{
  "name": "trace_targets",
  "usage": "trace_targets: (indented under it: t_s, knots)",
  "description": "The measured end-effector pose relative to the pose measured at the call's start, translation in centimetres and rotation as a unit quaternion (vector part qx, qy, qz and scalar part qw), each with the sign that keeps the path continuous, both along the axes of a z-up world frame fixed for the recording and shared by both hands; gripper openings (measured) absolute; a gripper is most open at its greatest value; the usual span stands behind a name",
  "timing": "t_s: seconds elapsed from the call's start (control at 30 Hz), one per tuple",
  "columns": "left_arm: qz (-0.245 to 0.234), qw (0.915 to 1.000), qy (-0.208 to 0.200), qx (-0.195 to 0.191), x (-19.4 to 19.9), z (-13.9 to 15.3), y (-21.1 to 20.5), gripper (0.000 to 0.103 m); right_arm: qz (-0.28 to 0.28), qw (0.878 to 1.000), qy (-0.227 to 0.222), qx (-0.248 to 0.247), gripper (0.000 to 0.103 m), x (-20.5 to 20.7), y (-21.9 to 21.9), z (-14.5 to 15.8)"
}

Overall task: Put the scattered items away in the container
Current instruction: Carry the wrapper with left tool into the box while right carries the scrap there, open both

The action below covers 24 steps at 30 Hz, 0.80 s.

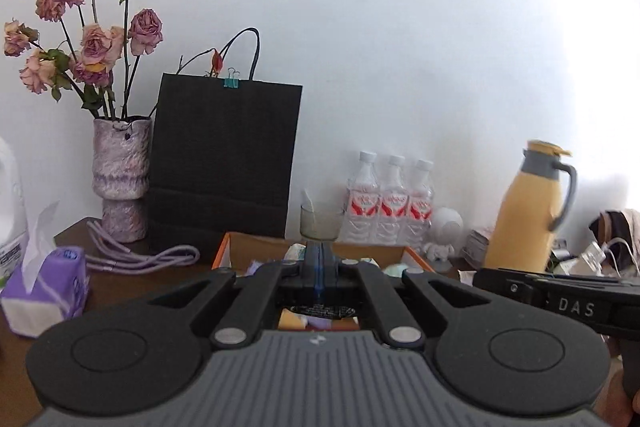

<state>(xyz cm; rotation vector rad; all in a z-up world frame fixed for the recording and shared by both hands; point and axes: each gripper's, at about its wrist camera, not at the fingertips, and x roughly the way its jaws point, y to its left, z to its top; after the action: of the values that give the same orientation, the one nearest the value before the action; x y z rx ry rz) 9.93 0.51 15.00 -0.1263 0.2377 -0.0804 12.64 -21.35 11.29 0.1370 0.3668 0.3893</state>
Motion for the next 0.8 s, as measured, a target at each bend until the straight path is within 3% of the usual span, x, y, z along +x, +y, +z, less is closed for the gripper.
trace_targets:
  t_s: [0.17, 0.33, 0.43, 0.57, 0.73, 0.8]
  knots:
    - [-0.009, 0.9987, 0.048, 0.01, 11.8, 3.8, 0.7, 0.001, 0.003, 1.0, 0.014, -0.021, 0.016, 9.6, 0.0, 4.9]
    - [-0.038, 0.9929, 0.111, 0.014, 19.8, 4.2, 1.7, 0.001, 0.027, 0.995, 0.082, -0.051, 0.016, 18.2, 0.8, 6.8]
    - [-0.046, 0.9858, 0.162, 0.006, 23.9, 1.3, 1.7, 0.001, 0.032, 0.986, 0.15, -0.067, 0.016, 23.0, 1.9, 4.3]
    - [-0.028, 0.9721, 0.233, 0.009, 28.3, -4.7, 0.8, 0.001, 0.016, 0.969, 0.222, -0.103, 0.016, 27.9, 3.1, -0.7]
    - [-0.046, 0.9663, 0.252, 0.03, 31.5, -8.4, -1.5, 0.002, 0.001, 0.954, 0.261, -0.147, 0.016, 31.5, 3.7, -5.5]
    - [-0.06, 0.9611, 0.266, 0.043, 32.4, -9.4, -2.4, 0.003, -0.015, 0.95, 0.256, -0.178, 0.017, 32.8, 3.9, -6.6]
